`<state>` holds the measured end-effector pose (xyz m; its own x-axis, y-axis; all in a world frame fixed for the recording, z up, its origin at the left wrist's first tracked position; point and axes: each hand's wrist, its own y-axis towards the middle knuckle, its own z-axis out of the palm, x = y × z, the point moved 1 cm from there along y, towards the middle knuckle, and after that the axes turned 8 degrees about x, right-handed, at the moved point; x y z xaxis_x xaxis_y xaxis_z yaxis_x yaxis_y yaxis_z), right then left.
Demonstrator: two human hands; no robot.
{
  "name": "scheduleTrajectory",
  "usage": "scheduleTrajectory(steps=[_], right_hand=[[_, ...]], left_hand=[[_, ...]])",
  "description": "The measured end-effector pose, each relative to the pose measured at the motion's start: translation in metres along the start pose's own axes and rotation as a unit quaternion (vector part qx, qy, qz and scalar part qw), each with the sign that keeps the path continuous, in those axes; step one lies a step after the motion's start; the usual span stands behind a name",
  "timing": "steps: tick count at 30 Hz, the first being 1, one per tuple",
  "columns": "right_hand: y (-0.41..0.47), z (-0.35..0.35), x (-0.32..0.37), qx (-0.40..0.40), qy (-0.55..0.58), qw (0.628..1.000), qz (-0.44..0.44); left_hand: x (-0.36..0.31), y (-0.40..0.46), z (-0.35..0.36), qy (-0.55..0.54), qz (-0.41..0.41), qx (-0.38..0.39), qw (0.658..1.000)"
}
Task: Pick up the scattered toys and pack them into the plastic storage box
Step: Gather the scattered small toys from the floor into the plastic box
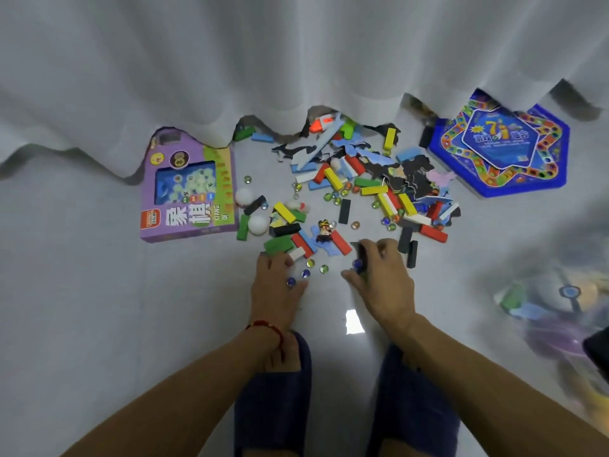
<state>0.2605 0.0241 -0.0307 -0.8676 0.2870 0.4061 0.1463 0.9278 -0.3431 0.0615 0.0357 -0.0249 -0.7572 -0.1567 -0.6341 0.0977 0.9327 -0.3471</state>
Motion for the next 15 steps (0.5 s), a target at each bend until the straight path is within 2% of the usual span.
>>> scheduleTrajectory(steps=[8, 15], right_hand=[[-0.003, 0.018, -0.008, -0.030, -0.043, 0.998, -0.037], [0.002, 0.020, -0.019, -0.010, -0.194, 0.972, -0.132]], left_hand=[[-0.012, 0.009, 0.022, 0.051, 0.088, -0.035, 0.994], [-0.020, 0.019, 0.026, 0.127, 0.210, -0.034, 0.969]])
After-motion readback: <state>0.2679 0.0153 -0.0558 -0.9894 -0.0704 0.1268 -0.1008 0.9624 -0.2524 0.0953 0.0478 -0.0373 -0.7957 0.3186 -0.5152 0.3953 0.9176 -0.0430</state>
